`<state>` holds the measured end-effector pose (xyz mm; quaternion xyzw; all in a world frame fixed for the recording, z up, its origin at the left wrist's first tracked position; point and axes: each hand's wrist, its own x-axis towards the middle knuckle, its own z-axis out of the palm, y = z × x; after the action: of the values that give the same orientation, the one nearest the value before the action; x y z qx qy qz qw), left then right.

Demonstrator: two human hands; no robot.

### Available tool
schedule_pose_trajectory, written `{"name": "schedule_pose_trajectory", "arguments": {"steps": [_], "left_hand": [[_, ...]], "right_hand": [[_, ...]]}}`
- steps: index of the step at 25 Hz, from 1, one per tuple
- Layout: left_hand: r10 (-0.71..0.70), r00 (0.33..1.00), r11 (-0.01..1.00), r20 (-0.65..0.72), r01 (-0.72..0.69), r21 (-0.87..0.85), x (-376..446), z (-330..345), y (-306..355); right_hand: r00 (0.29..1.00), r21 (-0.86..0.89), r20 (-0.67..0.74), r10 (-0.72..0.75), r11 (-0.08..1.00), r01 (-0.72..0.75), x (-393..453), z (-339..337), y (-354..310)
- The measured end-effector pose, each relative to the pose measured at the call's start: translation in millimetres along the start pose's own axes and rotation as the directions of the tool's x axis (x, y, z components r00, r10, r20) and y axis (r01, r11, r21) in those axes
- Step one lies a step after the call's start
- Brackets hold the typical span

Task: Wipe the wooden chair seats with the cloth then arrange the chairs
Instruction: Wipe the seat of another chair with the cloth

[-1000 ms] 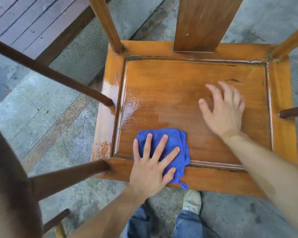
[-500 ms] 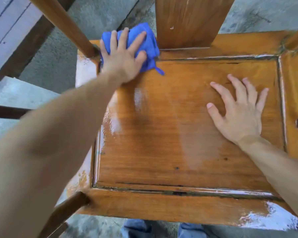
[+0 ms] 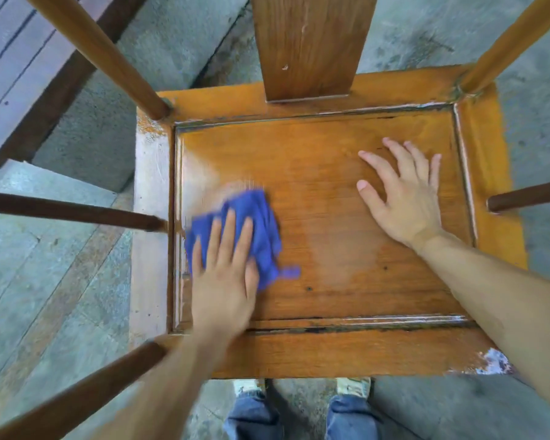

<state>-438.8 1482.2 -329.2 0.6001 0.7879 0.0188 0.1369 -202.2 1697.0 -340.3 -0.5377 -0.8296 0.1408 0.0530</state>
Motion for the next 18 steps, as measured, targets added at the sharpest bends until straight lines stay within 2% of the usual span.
{"name": "schedule_pose_trajectory", "arguments": {"steps": [2,4,7,10,15,18], "left_hand": [[0.033,0.997,0.999,0.066,-0.034,0.016,-84.8,20.3,16.8],[0.132,0.985,0.979,0.112,-0.147,0.141,-135.2,32.0,12.1],[0.255,0.954,0.928,0.161,-0.288,0.236,-123.9,31.8,3.0],[0.332,0.935,0.916,0.125,-0.351,0.194,-48.5,28.0,29.9],[0.409,0.912,0.906,-0.019,-0.404,0.122,123.1,18.2,122.5],[0.369,0.928,0.924,-0.046,-0.361,0.130,240.8,15.2,184.9]], "right_hand": [[0.995,0.024,-0.077,0.064,0.998,-0.062,-17.0,-3.6,11.8],[0.983,0.029,-0.137,0.120,0.993,-0.117,-39.1,-3.7,27.3],[0.979,0.050,-0.185,0.087,0.996,-0.079,-56.9,-1.5,44.1],[0.976,0.087,-0.200,0.082,0.994,-0.065,-56.1,-0.6,46.0],[0.964,0.171,-0.238,0.121,0.982,-0.081,-56.3,-1.3,46.2],[0.955,0.181,-0.263,0.139,0.979,-0.093,-54.9,-0.2,47.3]]}}
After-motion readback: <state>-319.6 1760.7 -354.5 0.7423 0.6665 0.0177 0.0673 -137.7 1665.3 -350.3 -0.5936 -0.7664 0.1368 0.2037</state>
